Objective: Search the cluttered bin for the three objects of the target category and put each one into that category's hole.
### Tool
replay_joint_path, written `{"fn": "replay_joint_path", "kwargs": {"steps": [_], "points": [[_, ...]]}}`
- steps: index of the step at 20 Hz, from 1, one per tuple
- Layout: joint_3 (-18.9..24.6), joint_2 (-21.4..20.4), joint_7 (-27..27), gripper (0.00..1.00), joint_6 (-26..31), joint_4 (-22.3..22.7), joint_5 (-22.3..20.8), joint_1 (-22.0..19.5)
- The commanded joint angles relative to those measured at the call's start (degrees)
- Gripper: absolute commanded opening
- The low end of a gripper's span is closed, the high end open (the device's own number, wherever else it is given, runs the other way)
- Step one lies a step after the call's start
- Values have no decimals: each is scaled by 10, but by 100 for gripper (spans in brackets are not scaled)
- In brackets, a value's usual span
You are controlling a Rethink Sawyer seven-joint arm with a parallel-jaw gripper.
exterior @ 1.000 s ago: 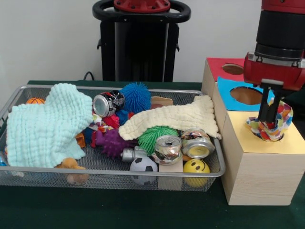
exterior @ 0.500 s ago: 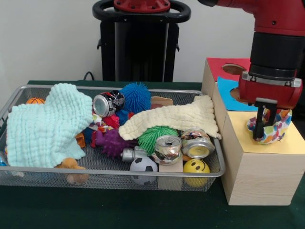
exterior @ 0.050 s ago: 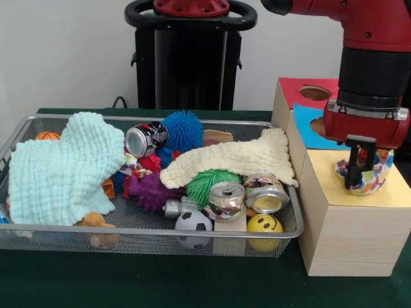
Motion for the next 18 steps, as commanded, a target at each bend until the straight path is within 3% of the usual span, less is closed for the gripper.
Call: {"fn": "replay_joint_path", "kwargs": {"steps": [1,10,18], "points": [[88,33,69,0,130,51,37,-19],[52,50,77,0,140,38,20,5],[43,75,79,0,103,29,14,15]]}}
